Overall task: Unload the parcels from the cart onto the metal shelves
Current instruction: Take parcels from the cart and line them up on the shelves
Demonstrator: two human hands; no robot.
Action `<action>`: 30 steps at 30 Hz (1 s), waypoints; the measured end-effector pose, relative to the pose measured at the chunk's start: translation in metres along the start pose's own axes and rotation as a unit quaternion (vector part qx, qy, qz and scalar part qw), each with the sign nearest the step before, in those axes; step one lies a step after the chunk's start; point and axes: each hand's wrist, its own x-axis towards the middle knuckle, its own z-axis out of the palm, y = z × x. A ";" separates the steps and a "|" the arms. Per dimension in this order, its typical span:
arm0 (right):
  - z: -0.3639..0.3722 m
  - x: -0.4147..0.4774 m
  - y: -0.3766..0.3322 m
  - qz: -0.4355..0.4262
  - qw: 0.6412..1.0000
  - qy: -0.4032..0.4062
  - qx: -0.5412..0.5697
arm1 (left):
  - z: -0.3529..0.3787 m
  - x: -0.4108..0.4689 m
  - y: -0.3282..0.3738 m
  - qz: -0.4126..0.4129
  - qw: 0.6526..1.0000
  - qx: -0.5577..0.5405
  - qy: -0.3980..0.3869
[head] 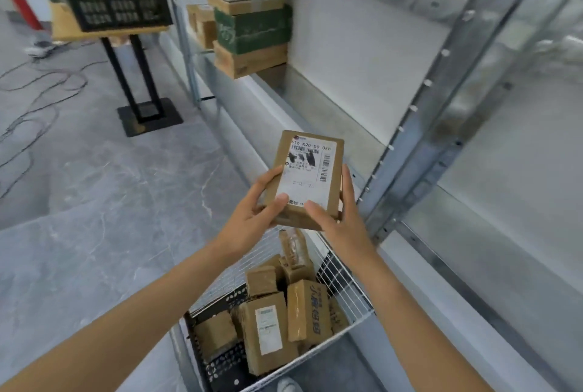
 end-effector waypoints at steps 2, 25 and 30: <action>-0.010 -0.022 0.003 -0.044 0.997 0.047 -0.043 | 0.014 -0.006 0.002 -0.002 0.999 0.005 -0.042; -0.201 -0.338 0.027 0.030 0.878 0.475 -0.045 | 0.331 -0.111 -0.005 0.013 0.919 0.034 -0.393; -0.254 -0.410 0.036 0.052 0.852 0.516 -0.065 | 0.408 -0.160 -0.009 0.003 0.909 0.030 -0.416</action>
